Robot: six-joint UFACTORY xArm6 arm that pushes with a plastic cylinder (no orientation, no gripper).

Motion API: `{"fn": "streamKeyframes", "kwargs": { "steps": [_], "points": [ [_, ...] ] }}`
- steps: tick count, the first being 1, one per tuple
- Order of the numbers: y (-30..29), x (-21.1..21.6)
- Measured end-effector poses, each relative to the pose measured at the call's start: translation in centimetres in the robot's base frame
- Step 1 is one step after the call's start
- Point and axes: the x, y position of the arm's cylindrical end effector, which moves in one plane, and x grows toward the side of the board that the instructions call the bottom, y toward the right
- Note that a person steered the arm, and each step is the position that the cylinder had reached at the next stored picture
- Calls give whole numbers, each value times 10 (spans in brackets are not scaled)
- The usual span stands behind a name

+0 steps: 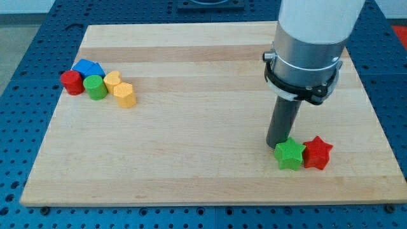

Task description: Separate the hexagon from the heart

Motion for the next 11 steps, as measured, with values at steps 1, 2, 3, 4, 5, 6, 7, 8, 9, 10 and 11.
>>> {"fn": "streamKeyframes", "kwargs": {
  "steps": [1,2,3,4,5,6,7,8,9,10,11],
  "points": [
    [-57,-22],
    [-124,-52],
    [-188,-30],
    [-279,-21],
    [-361,-51],
    [-372,-84],
    [-311,-114],
    [-232,-123],
    [-201,-123],
    [-240,-123],
    [-300,-122]
  ]
}}
